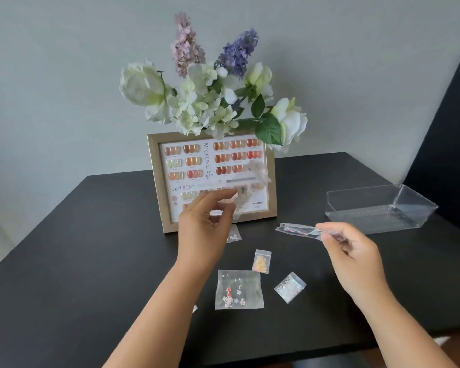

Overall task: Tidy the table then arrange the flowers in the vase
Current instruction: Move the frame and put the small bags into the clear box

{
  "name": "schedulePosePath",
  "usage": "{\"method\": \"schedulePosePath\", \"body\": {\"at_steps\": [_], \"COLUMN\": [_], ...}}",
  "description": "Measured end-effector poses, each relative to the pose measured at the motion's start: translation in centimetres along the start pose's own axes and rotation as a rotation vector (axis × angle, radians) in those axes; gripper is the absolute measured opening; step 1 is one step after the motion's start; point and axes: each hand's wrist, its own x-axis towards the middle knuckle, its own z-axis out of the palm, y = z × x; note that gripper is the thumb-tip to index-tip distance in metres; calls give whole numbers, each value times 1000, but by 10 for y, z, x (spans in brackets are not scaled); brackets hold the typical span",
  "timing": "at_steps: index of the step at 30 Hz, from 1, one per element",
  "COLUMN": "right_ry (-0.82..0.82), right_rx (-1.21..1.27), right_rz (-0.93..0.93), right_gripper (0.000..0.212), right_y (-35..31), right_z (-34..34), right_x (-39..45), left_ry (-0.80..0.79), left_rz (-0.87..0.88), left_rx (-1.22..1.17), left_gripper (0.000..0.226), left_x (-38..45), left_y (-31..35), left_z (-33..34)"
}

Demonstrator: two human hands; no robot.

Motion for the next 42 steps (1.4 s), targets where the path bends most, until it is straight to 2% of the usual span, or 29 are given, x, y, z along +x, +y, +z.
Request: {"method": "schedulePosePath", "body": {"at_steps": [4, 7, 10, 13, 16, 19, 23, 28, 34, 37, 40, 42], "right_ry": [18, -97, -221, -246, -312, -367, -368, -310, -260, -281, -382, -439], "right_rx": [-35, -14, -19, -58, -213, -392, -501, -432, -173, -58, 3, 29], "right_rz": [13, 96, 186, 242, 262, 205, 163, 167, 294, 385, 452, 477], "right_gripper": [30, 34, 37, 36, 33, 35, 36, 36, 60, 69, 57, 46], "right_y": [-2, 1, 7, 14, 20, 23, 22, 10, 0, -1, 6, 8], "right_z": [-20, -22, -13, 1, 16, 29, 39, 50, 80, 94, 99, 99], "right_x": [10, 18, 25, 33, 44, 51, 58, 82, 122, 131, 133, 132], "left_ry": [-83, -142, -151, -62, 60, 61, -74, -217, -314, -313, -289, -261], "left_rz": [74, 71, -55, -275, -468, -557, -577, -578, -459, -518, -540, -517], "left_rx": [19, 54, 150, 256, 307, 404, 534, 677, 599, 422, 136, 43], "left_gripper": [24, 31, 37, 38, 38, 32, 39, 49, 54, 61, 50, 50], "left_x": [10, 5, -11, -32, -51, -63, -68, -65, 11, 51, 57, 47], "left_y": [9, 8, -5, -24, -40, -52, -63, -75, -95, -113, -126, -132], "left_z": [27, 22, -13, -63, -104, -121, -123, -125, -123, -108, -95, -90]}}
